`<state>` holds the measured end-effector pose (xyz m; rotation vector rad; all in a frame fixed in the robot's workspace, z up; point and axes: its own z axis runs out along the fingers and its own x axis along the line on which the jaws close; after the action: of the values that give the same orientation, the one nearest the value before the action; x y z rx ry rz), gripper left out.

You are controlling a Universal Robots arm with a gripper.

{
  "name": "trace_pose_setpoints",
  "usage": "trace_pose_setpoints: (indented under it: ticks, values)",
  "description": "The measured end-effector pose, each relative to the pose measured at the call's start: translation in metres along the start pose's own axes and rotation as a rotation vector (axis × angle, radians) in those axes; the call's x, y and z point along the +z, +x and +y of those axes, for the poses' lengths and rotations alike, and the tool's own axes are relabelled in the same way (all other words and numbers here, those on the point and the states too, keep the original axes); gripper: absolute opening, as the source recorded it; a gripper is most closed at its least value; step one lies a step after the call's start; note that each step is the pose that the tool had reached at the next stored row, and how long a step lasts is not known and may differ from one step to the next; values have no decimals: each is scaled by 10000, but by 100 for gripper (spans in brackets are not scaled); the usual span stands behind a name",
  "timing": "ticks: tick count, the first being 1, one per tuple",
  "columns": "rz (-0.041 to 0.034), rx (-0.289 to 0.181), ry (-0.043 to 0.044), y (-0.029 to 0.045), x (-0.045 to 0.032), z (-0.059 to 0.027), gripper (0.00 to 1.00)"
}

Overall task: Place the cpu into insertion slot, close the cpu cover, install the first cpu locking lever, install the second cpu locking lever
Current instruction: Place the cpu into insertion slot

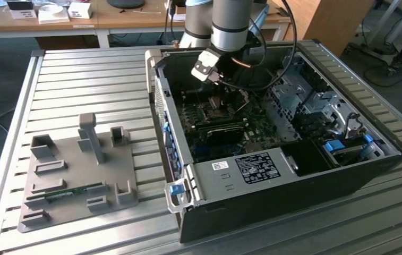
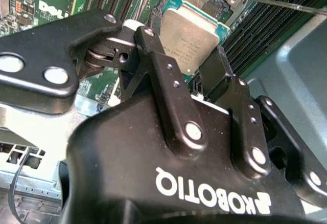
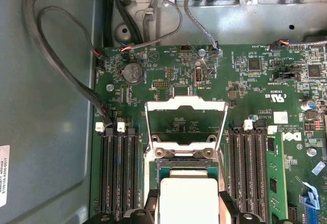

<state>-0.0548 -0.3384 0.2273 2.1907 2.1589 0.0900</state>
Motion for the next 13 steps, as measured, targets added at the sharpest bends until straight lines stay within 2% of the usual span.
trace_pose_setpoints:
  ticks: [13]
  values:
    - [-1,0,1,0,76,-7,54]
